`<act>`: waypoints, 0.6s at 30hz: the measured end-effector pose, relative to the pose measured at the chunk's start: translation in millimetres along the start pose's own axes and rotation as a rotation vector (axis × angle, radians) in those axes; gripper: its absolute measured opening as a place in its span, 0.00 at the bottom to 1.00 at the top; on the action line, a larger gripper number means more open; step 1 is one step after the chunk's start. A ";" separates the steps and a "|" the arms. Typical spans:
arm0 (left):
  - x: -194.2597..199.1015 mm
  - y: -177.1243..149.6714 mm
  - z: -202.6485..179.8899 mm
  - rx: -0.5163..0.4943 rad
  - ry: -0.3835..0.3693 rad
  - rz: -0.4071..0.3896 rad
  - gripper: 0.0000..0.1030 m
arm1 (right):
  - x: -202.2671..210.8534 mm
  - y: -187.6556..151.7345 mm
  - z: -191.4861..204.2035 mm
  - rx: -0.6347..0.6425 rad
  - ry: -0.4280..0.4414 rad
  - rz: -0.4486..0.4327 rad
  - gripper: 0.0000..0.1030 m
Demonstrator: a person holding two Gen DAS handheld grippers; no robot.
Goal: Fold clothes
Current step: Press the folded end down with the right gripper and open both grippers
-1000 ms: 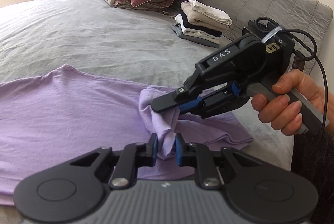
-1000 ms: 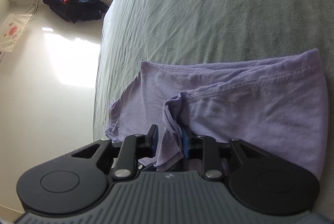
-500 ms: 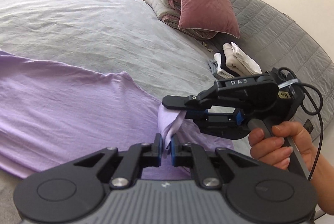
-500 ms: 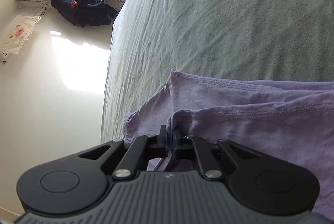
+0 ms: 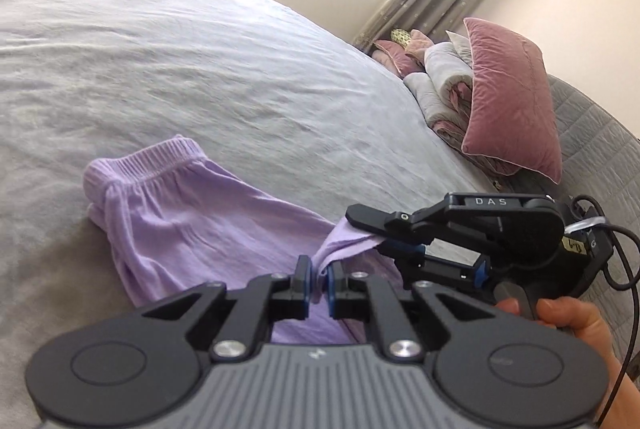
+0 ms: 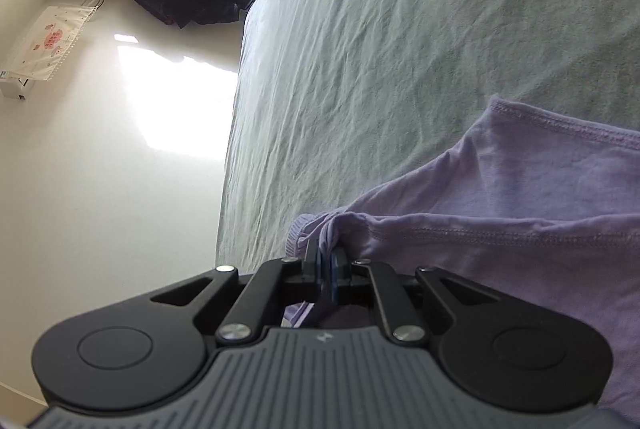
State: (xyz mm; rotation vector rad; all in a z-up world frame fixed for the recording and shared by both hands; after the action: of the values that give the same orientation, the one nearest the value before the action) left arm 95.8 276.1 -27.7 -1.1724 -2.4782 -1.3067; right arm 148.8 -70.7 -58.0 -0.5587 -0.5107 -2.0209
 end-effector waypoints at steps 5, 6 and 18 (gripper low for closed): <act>15.7 11.3 19.6 0.020 0.125 -0.094 0.07 | -33.3 2.4 18.0 0.022 0.020 0.026 0.08; 17.6 12.3 22.9 0.024 0.148 -0.110 0.07 | -38.1 0.4 19.3 0.027 0.024 0.032 0.08; 30.7 13.8 48.7 0.027 0.438 -0.253 0.09 | -94.7 4.5 11.0 -0.100 0.033 0.141 0.14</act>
State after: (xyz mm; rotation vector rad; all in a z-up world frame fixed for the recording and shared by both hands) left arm 95.6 334.7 -36.3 -0.5023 -2.3515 -1.4003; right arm 197.3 -1.8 -102.9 -0.6042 -0.3422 -1.9251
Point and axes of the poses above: each gripper's, at about its wrist camera, not at the fingertips, and x roughly against the way its jaws point, z to its left, y to its top, the point moved 1 cm from there along -x, roughly the way its jaws point, and after that the axes turned 12 degrees about -y, right-handed, at the moved point
